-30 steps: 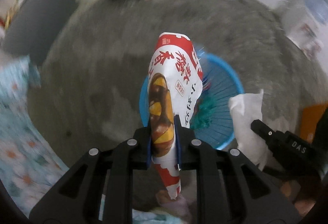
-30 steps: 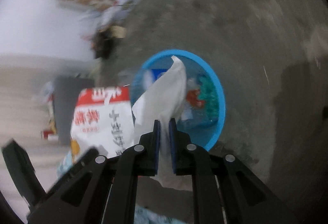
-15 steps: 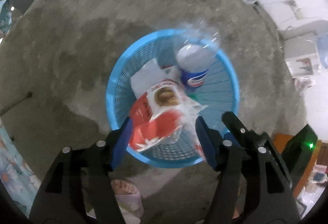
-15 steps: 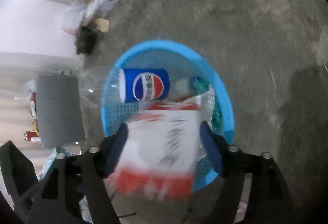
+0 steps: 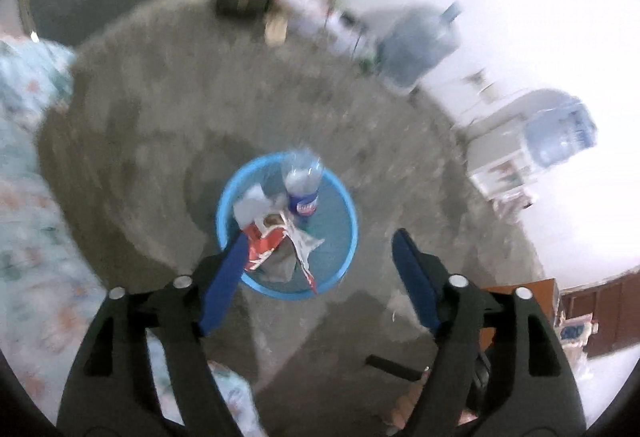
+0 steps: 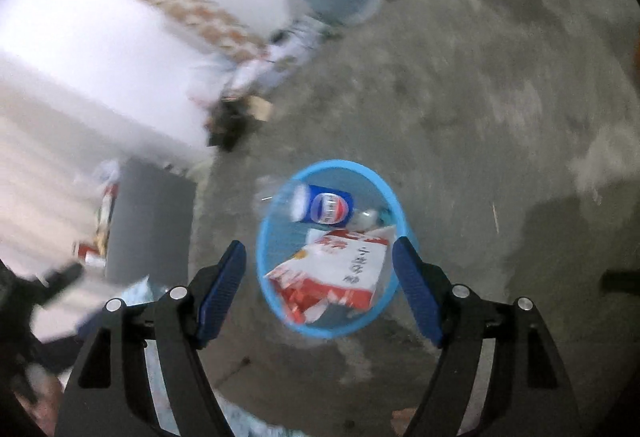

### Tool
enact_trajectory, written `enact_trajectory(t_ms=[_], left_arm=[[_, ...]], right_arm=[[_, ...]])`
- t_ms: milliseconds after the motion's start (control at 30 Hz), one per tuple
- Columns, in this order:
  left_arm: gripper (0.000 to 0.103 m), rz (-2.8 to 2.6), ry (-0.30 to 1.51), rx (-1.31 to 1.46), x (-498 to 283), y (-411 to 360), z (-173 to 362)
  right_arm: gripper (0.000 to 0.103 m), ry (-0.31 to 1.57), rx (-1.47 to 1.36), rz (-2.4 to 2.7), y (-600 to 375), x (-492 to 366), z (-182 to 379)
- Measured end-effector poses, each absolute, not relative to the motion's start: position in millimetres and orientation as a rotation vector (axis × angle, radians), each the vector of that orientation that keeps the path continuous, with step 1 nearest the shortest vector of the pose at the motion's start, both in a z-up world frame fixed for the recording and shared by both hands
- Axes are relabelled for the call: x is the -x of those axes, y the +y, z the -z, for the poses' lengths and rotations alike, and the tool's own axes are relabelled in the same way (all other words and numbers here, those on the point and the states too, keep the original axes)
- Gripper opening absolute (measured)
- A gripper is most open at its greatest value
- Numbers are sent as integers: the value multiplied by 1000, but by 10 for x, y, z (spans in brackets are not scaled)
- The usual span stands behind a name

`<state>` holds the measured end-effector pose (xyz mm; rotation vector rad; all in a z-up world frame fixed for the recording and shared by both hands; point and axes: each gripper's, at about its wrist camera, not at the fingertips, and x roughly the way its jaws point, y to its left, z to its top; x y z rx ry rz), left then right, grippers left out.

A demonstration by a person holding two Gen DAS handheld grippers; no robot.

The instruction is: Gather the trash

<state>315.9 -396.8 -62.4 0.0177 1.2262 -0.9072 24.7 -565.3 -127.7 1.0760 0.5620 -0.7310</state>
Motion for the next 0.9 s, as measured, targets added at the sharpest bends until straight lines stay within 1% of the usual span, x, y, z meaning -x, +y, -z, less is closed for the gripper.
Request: enact_trajectory(t_ms=[33, 67, 100, 133, 267, 400, 533, 600, 800, 900], left_arm=[[79, 906, 1181, -13, -3103, -3786, 469], [83, 903, 1126, -11, -3022, -3561, 290], [83, 896, 1071, -16, -2930, -3315, 117], [84, 881, 1025, -21, -2861, -3089, -9], [91, 775, 880, -15, -2524, -2197, -424], [94, 650, 783, 5, -2162, -1402, -635], [94, 460, 725, 35, -1858, -812, -638], [94, 318, 724, 8, -1710, -580, -599], [94, 100, 711, -29, -1400, -175, -424], [94, 59, 768, -39, -1294, -77, -347]], right_arm=[[77, 562, -1025, 715, -5529, -238, 1126], [81, 560, -958, 694, -5357, -233, 927], [85, 564, -913, 680, -5238, -240, 797], [87, 572, -859, 658, -5093, -255, 648], [95, 602, -640, 546, -4451, -344, 101], [96, 623, -428, 416, -3773, -426, -341], [96, 664, -270, 339, -3257, -418, -546], [96, 681, -177, 309, -3014, -392, -622], [96, 686, 74, 262, -2530, -337, -707], [96, 724, 126, 240, -2397, -344, -676]])
